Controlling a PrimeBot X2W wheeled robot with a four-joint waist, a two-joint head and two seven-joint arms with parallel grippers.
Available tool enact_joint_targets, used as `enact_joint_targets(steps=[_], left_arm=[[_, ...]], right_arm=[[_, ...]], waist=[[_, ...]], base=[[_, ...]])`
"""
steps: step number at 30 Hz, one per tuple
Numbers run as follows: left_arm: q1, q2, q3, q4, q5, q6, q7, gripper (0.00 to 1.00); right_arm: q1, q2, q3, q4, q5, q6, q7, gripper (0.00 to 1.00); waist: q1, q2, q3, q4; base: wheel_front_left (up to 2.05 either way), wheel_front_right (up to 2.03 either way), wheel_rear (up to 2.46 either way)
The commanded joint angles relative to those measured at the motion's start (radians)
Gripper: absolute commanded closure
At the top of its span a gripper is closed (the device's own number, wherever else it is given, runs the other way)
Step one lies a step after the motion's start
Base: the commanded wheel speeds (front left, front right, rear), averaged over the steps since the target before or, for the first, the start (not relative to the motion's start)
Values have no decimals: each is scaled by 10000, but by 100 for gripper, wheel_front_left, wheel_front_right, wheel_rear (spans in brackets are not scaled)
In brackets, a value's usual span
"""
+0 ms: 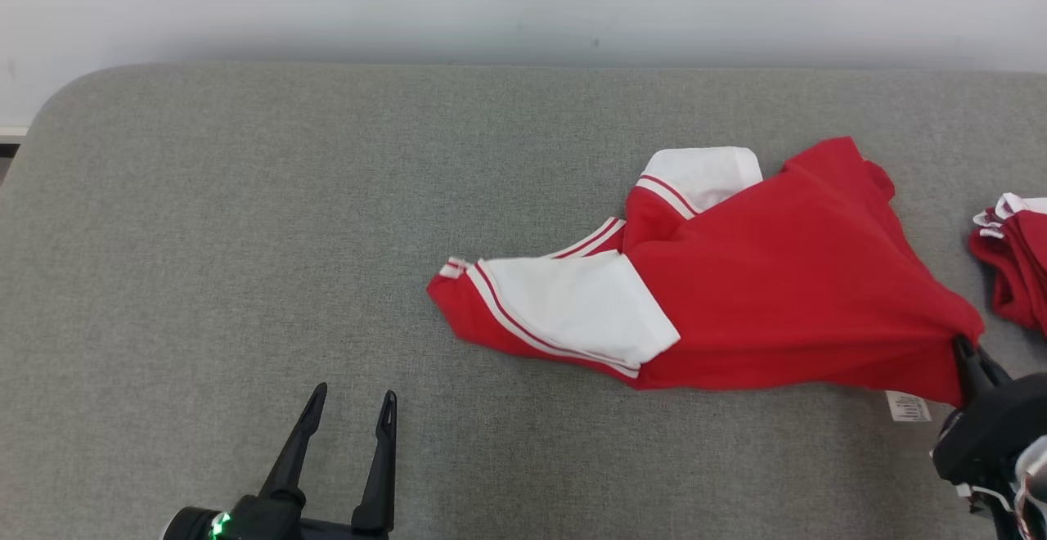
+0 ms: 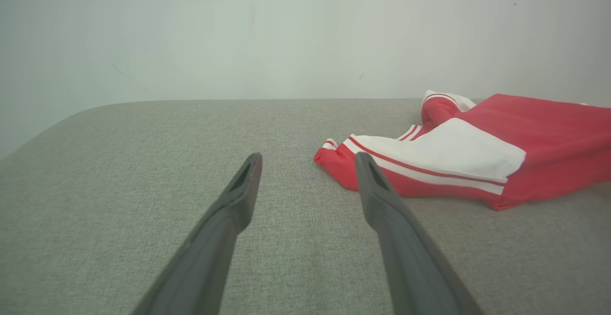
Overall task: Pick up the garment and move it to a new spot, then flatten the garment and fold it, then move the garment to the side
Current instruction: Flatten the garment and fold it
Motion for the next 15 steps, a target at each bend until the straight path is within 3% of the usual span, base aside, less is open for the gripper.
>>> enact_joint_targets(steps=[1,4,8,15], left_arm=[[69,-8,11,-9,19,-32,-30,0],[57,-8,-6,-15,0,-30,-30,0],[-33,-8,-97,23,-19,-34,-30,0],[-166,-8,-326,81,-134,-24,-30,0]], right_arm=[[229,28,-51,-362,144,-15,97,100],[226,28,29,-830,298,-15,273,100],[-529,30,398,-442,319,-15,512,100],[-2949,25,-22,2265,-705,-15,324,100]], waist=[[0,0,-6,-25],[0,0,3,-62],[0,0,7,-41],[0,0,96,370]], base=[[0,0,0],[0,0,0],[0,0,0],[0,0,0]])
